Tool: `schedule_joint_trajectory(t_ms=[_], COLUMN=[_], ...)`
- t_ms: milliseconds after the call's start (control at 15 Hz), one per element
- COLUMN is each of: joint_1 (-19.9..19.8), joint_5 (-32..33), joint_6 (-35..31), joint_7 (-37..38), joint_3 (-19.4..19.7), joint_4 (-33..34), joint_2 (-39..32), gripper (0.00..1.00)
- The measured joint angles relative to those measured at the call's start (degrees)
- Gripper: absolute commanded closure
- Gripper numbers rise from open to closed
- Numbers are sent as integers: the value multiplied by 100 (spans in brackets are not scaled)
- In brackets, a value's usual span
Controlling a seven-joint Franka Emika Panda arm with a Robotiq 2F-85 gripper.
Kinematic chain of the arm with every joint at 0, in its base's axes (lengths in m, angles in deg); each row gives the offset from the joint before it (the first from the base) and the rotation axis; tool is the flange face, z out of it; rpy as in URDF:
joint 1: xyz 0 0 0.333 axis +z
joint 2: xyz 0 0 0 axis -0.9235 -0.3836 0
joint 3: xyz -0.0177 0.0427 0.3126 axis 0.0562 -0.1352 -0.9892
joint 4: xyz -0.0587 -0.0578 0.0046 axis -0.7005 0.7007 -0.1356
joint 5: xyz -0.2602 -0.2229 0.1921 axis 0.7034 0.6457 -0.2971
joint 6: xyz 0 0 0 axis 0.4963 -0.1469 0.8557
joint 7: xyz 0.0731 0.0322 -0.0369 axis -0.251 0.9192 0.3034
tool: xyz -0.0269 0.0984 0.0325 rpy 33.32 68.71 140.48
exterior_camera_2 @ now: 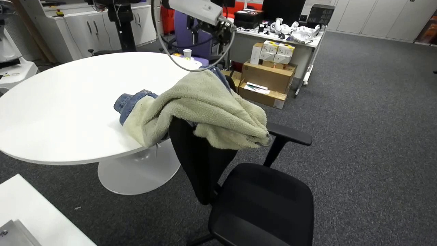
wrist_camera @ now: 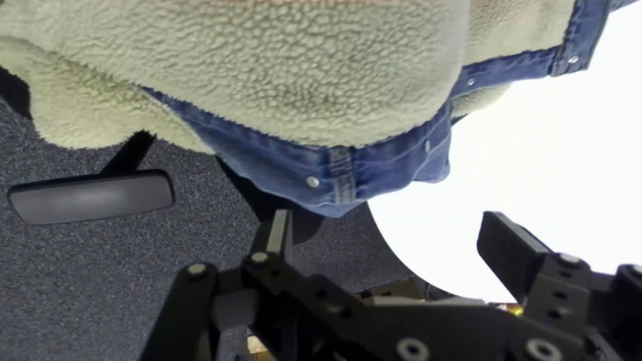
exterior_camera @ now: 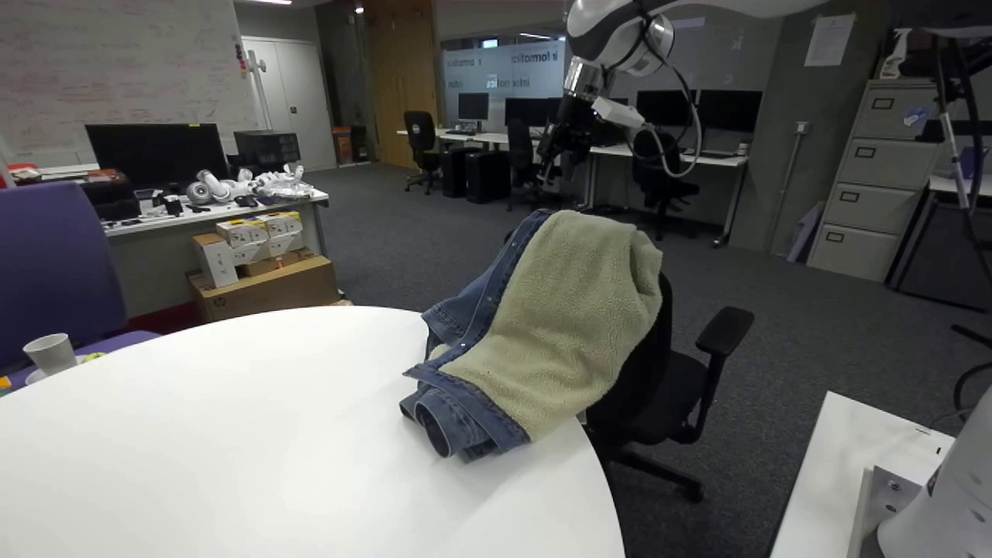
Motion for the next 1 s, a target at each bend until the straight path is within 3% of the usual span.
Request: schedule_joint_trajectory(t_ms=[533,1000], joint_1=[609,806], joint_5=[340,1144], joint_6=[156,147], joint_7=[-5,2], joint_3=[69,196], joint_4=[-790,-897], joint_2=[88,179], gripper=[0,0])
